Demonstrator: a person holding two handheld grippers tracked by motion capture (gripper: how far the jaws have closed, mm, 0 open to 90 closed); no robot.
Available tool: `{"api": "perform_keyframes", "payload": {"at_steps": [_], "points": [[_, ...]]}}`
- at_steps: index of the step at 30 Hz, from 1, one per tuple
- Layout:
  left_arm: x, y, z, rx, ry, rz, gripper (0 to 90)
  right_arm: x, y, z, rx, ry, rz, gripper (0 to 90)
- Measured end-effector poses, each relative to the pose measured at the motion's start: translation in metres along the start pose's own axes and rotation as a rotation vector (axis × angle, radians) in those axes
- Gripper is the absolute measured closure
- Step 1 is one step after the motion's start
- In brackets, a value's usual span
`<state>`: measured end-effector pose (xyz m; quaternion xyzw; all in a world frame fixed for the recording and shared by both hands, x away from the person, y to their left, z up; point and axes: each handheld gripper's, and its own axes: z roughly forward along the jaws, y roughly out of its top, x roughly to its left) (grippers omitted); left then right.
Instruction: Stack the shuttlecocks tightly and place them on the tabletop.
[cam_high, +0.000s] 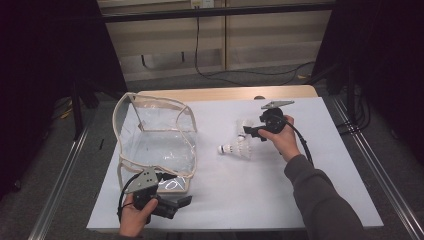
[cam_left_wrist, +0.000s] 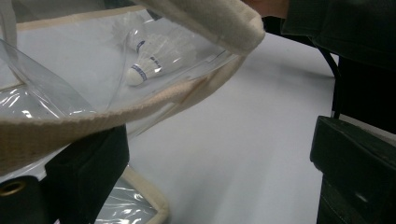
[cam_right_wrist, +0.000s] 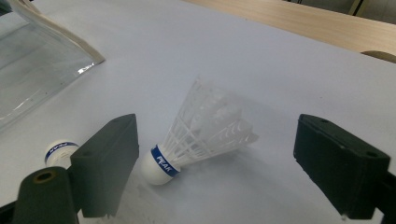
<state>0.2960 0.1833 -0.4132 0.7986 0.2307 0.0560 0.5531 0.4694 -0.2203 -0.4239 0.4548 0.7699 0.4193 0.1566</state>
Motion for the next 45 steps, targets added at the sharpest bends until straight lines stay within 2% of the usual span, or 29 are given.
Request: {"api": "perform_keyframes", "payload": {"at_steps": [14,29,37,41,45], "points": [[0.0,0.0,0.0,-0.002,-0.004,-0.002,4.7,-0.002,0.006,0.011,0.012,-0.002,-0.012,14.0],[0.0,0.0,-0.001,-0.004,-0.006,0.0,4.5,-0.002,0.01,0.025,0.024,0.002,-0.037,21.0],[0.0,0.0,0.0,-0.004,-0.007,-0.002,4.5,-0.003,0.01,0.032,0.036,0.007,-0.051,31.8],[0.001,0.0,0.0,-0.007,-0.005,-0.002,4.6,-0.004,0.008,0.033,0.047,0.017,-0.051,40.8],[0.001,0.0,0.0,-0.005,-0.006,-0.002,4.6,-0.005,0.008,0.032,0.052,0.03,-0.062,55.8]]}}
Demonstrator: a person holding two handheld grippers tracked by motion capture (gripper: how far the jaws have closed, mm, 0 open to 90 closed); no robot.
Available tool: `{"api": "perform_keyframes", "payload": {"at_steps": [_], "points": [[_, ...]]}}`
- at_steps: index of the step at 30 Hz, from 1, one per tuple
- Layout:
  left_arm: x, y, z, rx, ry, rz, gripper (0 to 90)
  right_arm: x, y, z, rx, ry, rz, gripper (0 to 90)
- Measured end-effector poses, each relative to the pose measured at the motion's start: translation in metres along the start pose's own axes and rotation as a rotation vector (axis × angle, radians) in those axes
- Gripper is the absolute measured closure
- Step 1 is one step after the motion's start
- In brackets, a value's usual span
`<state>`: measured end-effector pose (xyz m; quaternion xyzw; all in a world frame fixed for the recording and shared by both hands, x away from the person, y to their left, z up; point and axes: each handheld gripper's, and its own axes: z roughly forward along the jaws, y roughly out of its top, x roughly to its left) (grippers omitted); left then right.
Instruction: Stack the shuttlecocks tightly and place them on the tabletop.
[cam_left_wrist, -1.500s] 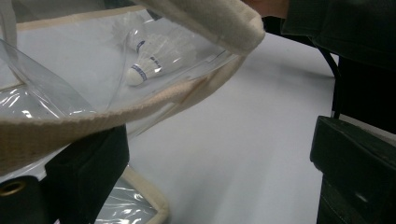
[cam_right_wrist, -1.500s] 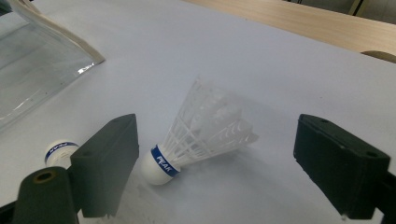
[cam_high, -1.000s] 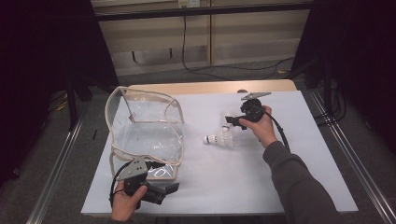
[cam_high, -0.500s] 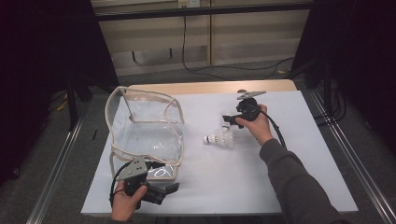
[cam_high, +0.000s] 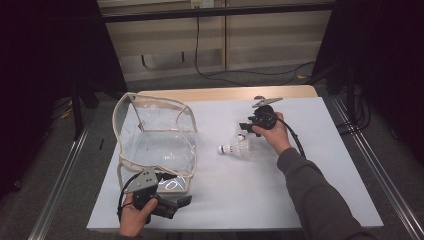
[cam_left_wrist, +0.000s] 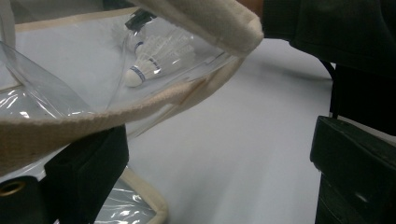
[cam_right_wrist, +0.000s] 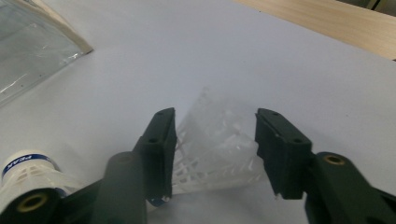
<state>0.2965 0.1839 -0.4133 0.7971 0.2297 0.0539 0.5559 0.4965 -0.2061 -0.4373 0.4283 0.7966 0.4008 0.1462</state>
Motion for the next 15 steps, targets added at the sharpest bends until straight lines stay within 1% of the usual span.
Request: {"api": "perform_keyframes", "payload": {"at_steps": [2,4,5,10,13,15], "points": [[0.0,0.0,0.0,0.0,0.0,0.0,4.6,0.0,0.0,-0.002,0.002,0.004,0.007,59.8],[0.0,0.0,0.0,0.0,0.0,0.0,4.6,0.0,0.001,-0.004,0.002,0.013,0.01,67.4],[0.0,0.0,0.0,-0.001,0.001,0.0,4.6,0.0,0.001,-0.005,0.0,0.015,0.011,69.8],[0.0,0.0,0.0,-0.001,0.002,0.0,4.7,-0.001,0.001,-0.013,-0.019,0.029,0.047,81.4],[0.0,0.0,0.0,-0.002,0.002,0.0,4.7,-0.002,0.001,-0.018,-0.042,0.03,0.057,84.7],[0.0,0.0,0.0,0.0,0.0,0.0,4.7,-0.002,0.0,-0.021,-0.054,0.033,0.066,85.3]]}}
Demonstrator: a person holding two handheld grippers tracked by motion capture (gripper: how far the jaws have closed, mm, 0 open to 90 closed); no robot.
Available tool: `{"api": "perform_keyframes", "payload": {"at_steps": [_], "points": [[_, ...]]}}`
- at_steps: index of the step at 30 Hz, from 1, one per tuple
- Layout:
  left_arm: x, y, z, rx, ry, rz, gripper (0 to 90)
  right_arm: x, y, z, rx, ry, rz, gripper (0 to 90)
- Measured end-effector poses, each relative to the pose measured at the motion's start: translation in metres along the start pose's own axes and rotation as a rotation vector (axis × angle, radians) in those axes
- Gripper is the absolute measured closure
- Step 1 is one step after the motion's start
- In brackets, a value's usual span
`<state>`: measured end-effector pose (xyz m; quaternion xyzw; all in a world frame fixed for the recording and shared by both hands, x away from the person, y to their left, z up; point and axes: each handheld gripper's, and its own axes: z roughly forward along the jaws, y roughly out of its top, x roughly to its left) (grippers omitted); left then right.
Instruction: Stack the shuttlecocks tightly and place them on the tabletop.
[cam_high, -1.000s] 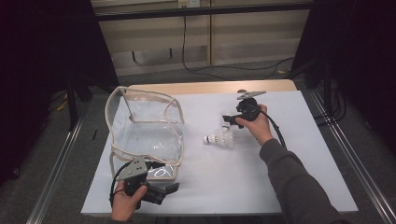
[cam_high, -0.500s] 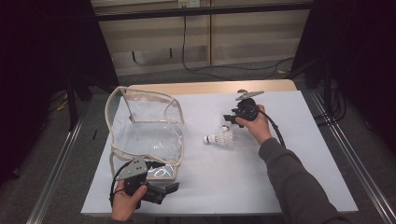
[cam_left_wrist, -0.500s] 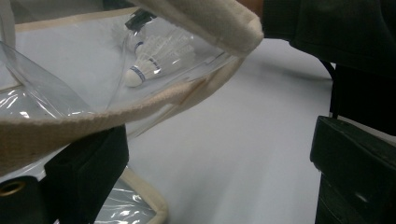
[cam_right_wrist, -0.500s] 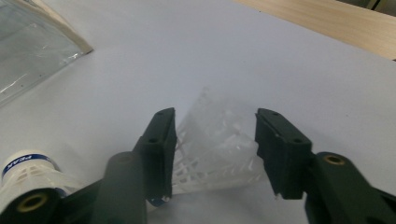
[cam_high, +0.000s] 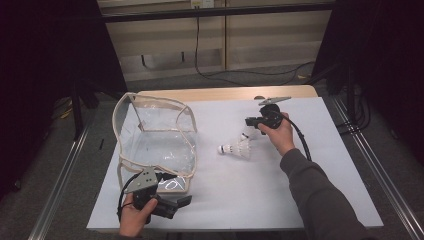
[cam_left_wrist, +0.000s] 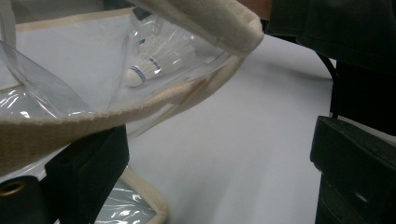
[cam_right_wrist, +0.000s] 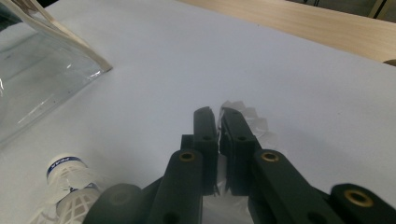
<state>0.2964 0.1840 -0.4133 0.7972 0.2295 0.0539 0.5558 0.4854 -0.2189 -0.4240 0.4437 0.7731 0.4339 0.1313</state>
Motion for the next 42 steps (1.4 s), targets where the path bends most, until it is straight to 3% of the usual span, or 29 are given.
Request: {"api": "perform_keyframes", "payload": {"at_steps": [16,32,42], "points": [[0.0,0.0,0.0,0.0,0.002,-0.002,4.7,-0.006,-0.006,-0.03,-0.056,-0.004,0.02,86.7],[-0.001,0.0,0.0,0.002,0.004,0.001,4.6,0.01,-0.022,-0.057,-0.082,0.027,-0.002,86.8],[-0.001,0.0,0.0,0.004,0.005,0.002,4.4,0.012,-0.029,-0.071,-0.085,0.013,-0.011,86.8]]}}
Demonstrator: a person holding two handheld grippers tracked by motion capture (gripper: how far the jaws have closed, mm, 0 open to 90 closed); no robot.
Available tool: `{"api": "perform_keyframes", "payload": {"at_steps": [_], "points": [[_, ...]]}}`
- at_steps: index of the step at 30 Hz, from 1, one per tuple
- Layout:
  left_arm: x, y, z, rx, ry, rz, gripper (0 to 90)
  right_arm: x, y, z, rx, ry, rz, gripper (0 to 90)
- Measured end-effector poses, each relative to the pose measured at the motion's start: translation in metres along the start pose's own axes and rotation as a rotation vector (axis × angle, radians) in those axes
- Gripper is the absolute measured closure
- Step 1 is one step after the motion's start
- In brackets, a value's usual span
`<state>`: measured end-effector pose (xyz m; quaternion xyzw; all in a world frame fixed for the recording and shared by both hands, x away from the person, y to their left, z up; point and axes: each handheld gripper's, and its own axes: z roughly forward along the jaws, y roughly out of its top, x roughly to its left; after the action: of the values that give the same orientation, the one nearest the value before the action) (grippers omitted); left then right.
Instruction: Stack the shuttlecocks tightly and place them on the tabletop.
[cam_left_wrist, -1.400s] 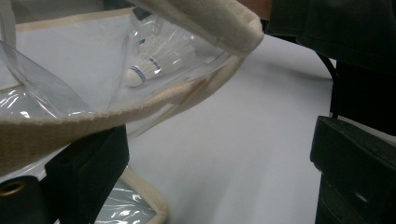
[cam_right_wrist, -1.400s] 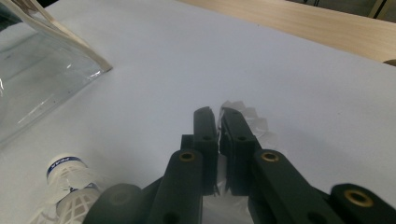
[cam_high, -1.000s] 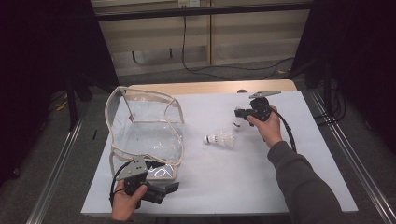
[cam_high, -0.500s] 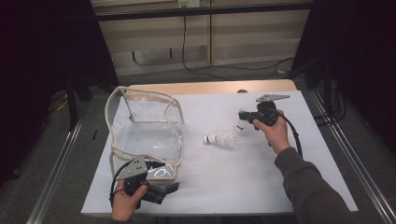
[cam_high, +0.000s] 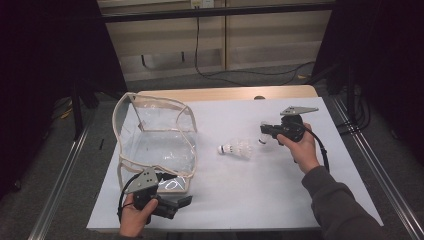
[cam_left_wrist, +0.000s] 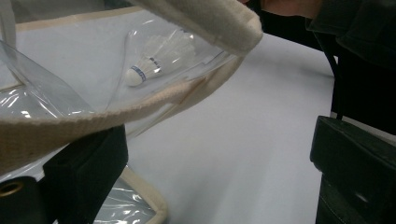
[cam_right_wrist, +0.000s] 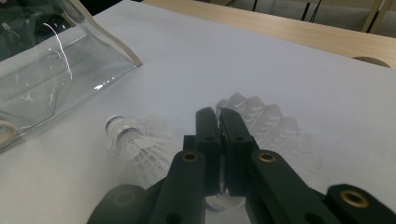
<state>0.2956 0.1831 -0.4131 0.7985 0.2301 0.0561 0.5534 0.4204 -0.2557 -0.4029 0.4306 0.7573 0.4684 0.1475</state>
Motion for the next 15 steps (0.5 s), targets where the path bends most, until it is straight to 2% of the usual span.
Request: {"api": "perform_keyframes", "payload": {"at_steps": [15], "points": [[-0.001,0.0,0.0,-0.001,0.001,0.0,4.1,0.004,-0.013,-0.01,-0.003,-0.01,0.0,86.6]]}}
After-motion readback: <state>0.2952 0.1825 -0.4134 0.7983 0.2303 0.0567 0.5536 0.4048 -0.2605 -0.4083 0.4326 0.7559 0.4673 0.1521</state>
